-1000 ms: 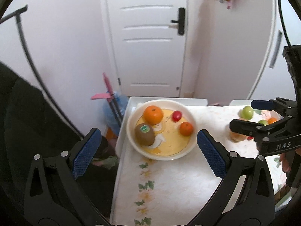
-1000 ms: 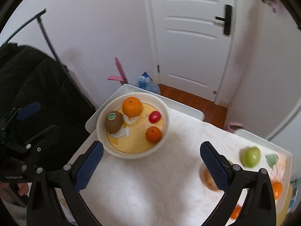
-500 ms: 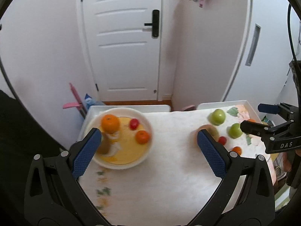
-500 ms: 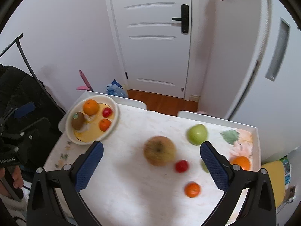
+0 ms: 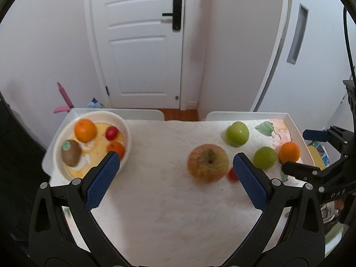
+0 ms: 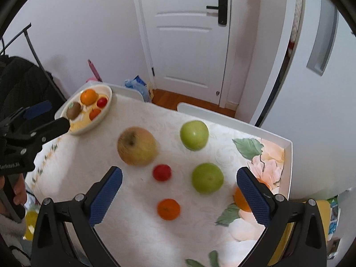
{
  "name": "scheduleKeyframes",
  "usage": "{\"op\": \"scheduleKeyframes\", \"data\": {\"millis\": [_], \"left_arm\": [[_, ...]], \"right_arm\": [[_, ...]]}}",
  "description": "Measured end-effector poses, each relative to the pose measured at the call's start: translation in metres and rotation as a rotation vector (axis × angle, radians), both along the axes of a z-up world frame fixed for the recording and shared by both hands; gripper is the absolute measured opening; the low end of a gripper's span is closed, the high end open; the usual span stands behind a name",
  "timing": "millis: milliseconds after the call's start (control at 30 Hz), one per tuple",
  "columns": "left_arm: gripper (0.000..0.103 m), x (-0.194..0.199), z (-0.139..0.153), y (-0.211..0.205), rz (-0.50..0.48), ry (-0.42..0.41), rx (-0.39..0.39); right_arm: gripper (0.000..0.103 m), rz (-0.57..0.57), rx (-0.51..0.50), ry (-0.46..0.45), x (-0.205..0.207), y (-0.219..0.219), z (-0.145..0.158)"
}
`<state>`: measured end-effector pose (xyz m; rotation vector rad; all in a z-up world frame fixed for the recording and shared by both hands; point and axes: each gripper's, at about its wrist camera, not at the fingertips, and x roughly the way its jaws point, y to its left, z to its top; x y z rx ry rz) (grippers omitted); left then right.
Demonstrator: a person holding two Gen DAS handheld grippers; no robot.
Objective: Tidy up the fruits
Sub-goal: 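Move both tools back toward the remaining fruits on the table, then grasp the large russet apple with the left gripper while the right gripper grasps the large green apple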
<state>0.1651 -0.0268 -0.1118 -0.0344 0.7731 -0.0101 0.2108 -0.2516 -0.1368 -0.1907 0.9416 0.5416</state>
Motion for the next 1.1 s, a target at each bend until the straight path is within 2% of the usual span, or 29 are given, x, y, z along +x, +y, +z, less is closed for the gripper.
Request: {"op": "scheduleKeyframes", "data": {"millis": [467,733,933,1000,1067,1100], "left_arm": [[0.103,0.039,-0.064,-0.043,0.011,0.061,0.011],[0.103,0.06,-0.088,-0.053,0.02,0.088,0.024],[0.103,0.067,-0.101,-0.054,0.038,0.118,0.017],[0.099,0.069,-0.104,-0.054,0.038,0.128,0.015],[0.089,0.07,-0.107,-0.054,0.035,0.139,0.015],[0.087,0.071,-0.108,-0.054,0.032,0.146,0.016]], "right_arm": [[0.102,0.121,-0.078,-0.03,0.02,-0.02,-0.052],[0.097,0.166,-0.085,-0.022,0.03,-0.02,-0.071],[0.088,0.192,-0.089,-0.006,0.037,-0.017,-0.079],[0.086,0.196,-0.09,-0.002,0.038,-0.017,-0.081],[0.082,0.2,-0.09,0.003,0.04,-0.017,-0.083],[0.08,0.202,-0.09,0.006,0.04,-0.017,-0.083]]}}
